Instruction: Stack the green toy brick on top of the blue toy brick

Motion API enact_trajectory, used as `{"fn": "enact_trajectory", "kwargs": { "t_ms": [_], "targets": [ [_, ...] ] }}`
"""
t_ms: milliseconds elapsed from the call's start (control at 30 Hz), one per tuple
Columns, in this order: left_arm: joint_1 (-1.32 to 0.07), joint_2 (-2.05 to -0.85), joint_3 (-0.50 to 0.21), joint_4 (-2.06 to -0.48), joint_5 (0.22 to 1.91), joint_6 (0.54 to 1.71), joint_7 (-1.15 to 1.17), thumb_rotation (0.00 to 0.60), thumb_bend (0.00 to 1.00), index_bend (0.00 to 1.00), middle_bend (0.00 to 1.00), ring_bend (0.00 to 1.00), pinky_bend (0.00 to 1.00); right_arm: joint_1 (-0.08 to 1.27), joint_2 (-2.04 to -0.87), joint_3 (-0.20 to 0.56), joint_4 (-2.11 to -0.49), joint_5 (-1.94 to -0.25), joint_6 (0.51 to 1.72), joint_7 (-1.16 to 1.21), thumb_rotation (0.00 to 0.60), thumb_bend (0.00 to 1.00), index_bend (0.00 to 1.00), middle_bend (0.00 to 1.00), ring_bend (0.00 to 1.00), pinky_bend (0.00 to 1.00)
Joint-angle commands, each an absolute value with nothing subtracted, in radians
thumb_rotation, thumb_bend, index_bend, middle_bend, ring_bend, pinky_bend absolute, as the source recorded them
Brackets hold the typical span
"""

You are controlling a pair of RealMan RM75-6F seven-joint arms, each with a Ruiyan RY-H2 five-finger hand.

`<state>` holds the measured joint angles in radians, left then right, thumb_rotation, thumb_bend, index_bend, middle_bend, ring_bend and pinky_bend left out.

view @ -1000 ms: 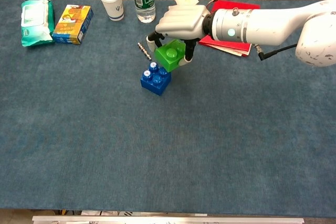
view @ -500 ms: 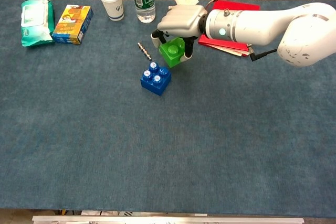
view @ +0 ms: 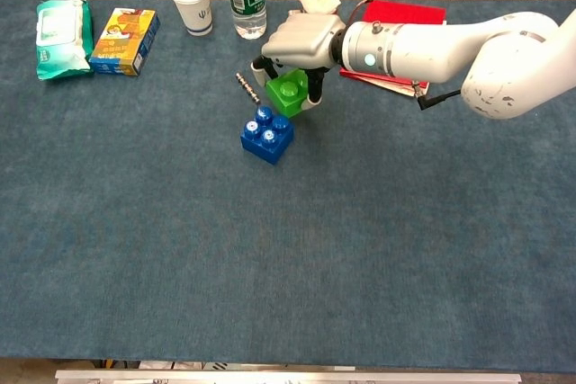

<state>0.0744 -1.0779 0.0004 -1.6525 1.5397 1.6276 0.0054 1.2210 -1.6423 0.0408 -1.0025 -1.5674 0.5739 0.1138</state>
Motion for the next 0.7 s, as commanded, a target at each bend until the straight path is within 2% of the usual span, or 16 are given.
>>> {"fn": "enact_trajectory", "kwargs": {
  "t_ms": [33,700],
  "targets": [
    [0.074,-1.078,0.001,-1.652,1.543,1.628,0.005,0.600,0.21,0.00,0.00,0.02,0.00,1.213,-1.629,0.036,-1.027,-1.561,0.575,0.100,0.600,0.28,0.47,0.44,0.31,0.46],
    [0.084,-1.075,0.008,-1.638,1.567,1.649,-0.021,0.600,0.21,0.00,0.00,0.02,0.00,1.139,-1.488,0.041,-1.324,-1.491,0.620,-0.052,0.600,0.28,0.47,0.44,0.31,0.46]
  ]
}}
